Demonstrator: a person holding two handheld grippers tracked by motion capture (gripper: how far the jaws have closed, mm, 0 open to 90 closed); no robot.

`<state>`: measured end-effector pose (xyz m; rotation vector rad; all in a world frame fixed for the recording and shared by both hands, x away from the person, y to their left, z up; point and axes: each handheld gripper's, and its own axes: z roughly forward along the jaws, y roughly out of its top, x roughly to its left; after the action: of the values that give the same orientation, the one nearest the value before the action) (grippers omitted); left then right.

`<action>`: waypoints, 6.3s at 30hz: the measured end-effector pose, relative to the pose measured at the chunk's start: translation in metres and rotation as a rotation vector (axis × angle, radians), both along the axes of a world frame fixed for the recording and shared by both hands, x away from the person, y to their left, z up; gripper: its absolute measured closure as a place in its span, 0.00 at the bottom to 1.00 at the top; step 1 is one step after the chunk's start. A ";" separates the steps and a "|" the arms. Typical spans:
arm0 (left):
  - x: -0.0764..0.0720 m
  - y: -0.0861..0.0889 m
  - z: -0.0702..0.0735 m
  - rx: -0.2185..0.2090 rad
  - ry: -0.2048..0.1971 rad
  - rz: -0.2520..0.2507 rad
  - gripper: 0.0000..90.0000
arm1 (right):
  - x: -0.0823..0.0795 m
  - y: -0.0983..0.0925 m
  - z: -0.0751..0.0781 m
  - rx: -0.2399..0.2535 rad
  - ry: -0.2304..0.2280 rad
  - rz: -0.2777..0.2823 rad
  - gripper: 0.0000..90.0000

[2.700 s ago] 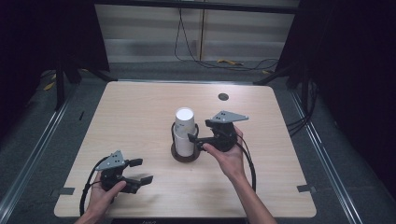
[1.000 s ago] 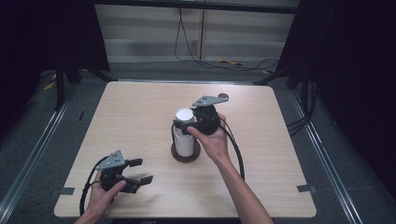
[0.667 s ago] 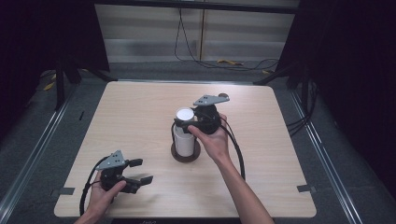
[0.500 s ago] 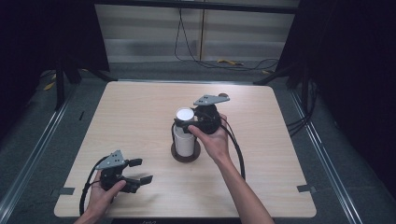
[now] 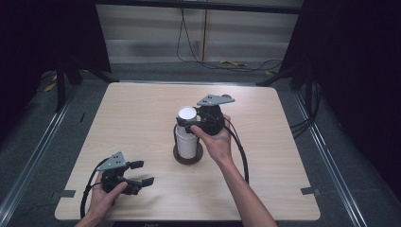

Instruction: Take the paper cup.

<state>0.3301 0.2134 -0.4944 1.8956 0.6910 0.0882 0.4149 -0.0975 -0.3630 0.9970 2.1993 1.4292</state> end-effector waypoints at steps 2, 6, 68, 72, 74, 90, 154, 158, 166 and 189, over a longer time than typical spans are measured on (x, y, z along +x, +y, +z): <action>0.000 0.000 0.000 0.003 0.000 0.003 0.19 | 0.000 -0.001 0.001 0.006 0.000 -0.002 0.38; 0.000 0.000 0.000 0.002 0.001 0.002 0.19 | -0.001 -0.002 0.004 0.013 -0.010 -0.001 0.38; 0.006 -0.010 0.011 -0.011 -0.003 0.001 0.18 | -0.027 -0.045 0.058 0.185 -0.065 0.013 0.39; 0.007 -0.015 0.014 -0.022 -0.013 -0.017 0.18 | -0.033 -0.052 0.055 0.184 -0.060 0.011 0.39; 0.008 -0.017 0.016 -0.035 -0.014 -0.029 0.18 | -0.037 -0.055 0.055 0.190 -0.057 0.014 0.39; 0.015 -0.055 0.033 -0.072 -0.041 -0.086 0.18 | -0.063 -0.066 0.045 0.195 -0.024 0.075 0.39; 0.012 -0.094 0.040 -0.095 -0.080 -0.218 0.18 | -0.078 -0.009 -0.037 0.142 0.147 0.274 0.39; 0.011 -0.093 0.041 -0.100 -0.084 -0.221 0.22 | -0.078 -0.007 -0.037 0.150 0.144 0.279 0.39; 0.011 -0.091 0.043 -0.103 -0.096 -0.232 0.28 | -0.077 -0.007 -0.036 0.162 0.145 0.284 0.39; 0.015 -0.077 0.047 -0.063 -0.101 -0.202 0.31 | -0.076 -0.013 -0.033 0.183 0.158 0.281 0.26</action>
<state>0.3446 0.1361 -0.4470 1.8761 0.4268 0.0322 0.3388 -0.1110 -0.3964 0.9128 2.4354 1.7563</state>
